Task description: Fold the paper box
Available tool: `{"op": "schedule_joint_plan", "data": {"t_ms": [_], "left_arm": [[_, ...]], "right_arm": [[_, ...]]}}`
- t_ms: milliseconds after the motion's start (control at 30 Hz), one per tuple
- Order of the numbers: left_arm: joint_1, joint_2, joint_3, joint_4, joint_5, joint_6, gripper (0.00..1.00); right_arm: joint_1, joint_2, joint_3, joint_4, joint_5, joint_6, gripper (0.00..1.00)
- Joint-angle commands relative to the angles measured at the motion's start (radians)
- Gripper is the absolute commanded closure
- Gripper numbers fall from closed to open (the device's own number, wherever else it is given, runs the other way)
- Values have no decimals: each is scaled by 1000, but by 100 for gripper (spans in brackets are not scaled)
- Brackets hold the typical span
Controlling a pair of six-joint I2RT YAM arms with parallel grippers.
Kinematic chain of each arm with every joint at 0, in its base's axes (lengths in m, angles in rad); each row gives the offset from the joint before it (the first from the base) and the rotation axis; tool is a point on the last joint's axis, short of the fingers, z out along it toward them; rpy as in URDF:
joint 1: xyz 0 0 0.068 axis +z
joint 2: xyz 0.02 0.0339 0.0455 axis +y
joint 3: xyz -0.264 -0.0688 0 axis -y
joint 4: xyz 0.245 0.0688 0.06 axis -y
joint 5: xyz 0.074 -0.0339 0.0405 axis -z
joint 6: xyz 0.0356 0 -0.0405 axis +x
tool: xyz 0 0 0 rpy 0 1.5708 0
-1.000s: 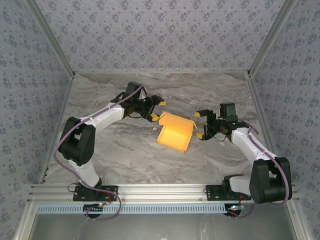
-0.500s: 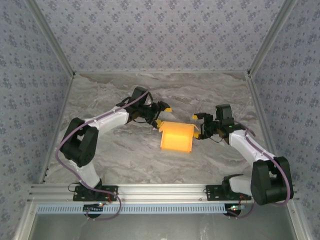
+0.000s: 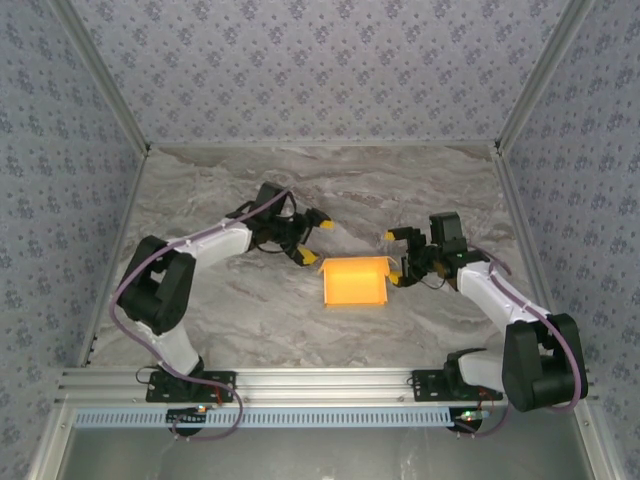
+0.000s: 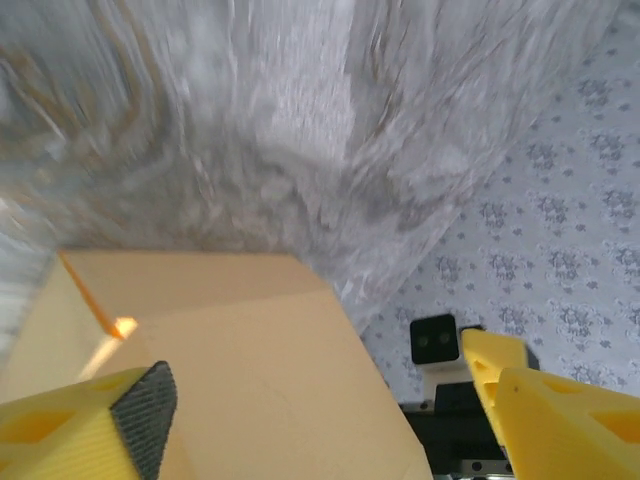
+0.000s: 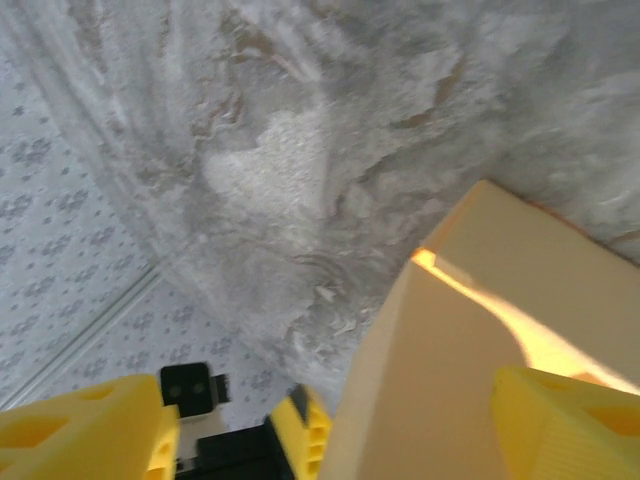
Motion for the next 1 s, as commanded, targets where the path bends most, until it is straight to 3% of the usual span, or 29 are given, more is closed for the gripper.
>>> {"op": "schedule_joint_plan", "data": {"t_ms": [0,333,500,700,833,967], "left_arm": [[45,-84,-14,-128,-40,59,12],[-88,-87,-58,-49,1,-131,14],[-129,-134,-95,-59,-67,-216,19],[-149,-98,-79,-5,-65,-231,21],[-131,-92,-84,-7,-76,-212,21],[-109,-107,-101,-18,-87,-192,21]], "right_arm": [[-2,-16,52,-151,31,-89,8],[5,14,43,-114,-53,-94,12],[13,8,46,-104,-52,-86,16],[21,20,40,-80,-47,-80,19],[-11,35,97,-179,-17,-232,6],[-75,107,244,-361,-42,-581,0]]}}
